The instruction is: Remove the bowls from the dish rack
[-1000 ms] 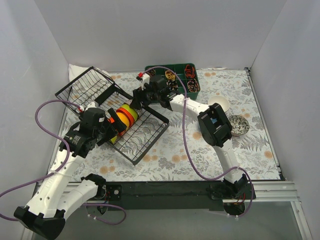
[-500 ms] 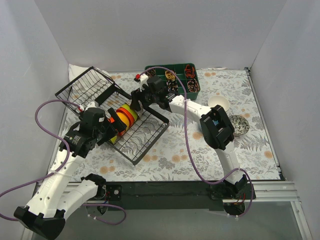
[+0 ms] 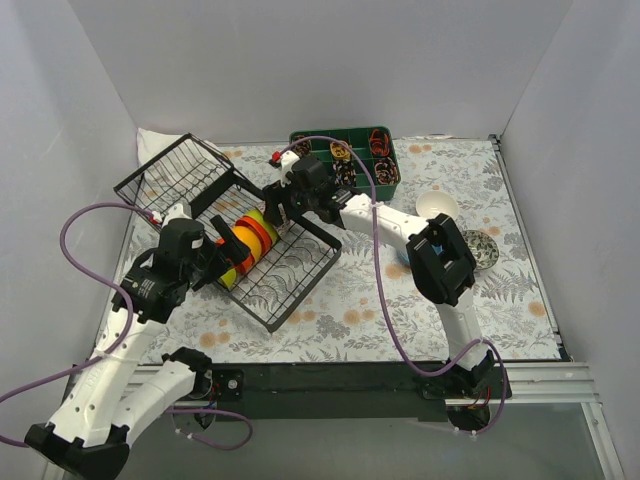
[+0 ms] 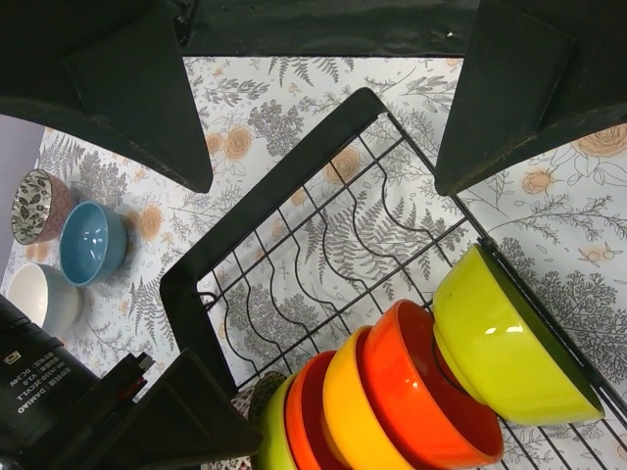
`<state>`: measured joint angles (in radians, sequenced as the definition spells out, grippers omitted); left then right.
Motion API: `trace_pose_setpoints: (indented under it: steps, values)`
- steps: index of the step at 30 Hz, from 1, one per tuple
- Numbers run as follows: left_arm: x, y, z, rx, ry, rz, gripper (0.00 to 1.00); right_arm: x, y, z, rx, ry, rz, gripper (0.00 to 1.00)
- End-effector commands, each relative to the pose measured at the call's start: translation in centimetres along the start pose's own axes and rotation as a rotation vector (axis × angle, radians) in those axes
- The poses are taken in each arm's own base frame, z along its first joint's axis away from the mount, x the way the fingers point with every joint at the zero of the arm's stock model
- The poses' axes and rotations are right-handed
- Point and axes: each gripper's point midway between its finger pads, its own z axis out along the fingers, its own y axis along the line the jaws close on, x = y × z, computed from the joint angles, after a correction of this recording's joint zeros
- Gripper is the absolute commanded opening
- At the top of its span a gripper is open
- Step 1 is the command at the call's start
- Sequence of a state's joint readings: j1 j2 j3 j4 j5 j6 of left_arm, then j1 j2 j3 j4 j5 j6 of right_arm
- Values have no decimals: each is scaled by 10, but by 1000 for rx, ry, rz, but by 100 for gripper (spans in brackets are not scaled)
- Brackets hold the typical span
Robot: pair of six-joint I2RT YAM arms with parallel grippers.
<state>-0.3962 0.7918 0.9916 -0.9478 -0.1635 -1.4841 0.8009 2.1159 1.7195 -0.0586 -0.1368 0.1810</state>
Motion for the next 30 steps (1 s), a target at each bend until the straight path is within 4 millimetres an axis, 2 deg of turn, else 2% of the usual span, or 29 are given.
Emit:
trace_pose_setpoints:
  steps: [1,9,16,20,25,26,27,28,29,30]
  values:
    - [-6,1,-2,7,-38,7,98,-58,11,-37,12,-134,7,1]
    - [-7,4,-3,2,-50,21,98,-71,26,-28,16,-141,-68,1]
    - [-7,7,-3,-2,-54,32,98,-71,20,-22,73,-126,-127,1]
    - [-7,8,-4,-3,-60,34,98,-71,24,-28,63,-122,-110,1]
    - [-5,7,-4,18,-65,33,98,-70,27,-50,69,-128,-69,1]
    - [-5,7,-4,23,-65,35,98,-60,25,-50,73,-108,-60,1]
    - [-5,6,-3,28,-66,37,98,-66,22,-58,106,-128,-54,1]
    - [-4,4,-2,38,-61,40,98,-66,20,-62,117,-131,-43,1]
    - [-3,3,-1,45,-61,41,98,-58,18,-64,131,-116,-30,1]
    - [-4,2,-1,53,-61,45,98,-63,16,-71,152,-133,-23,1]
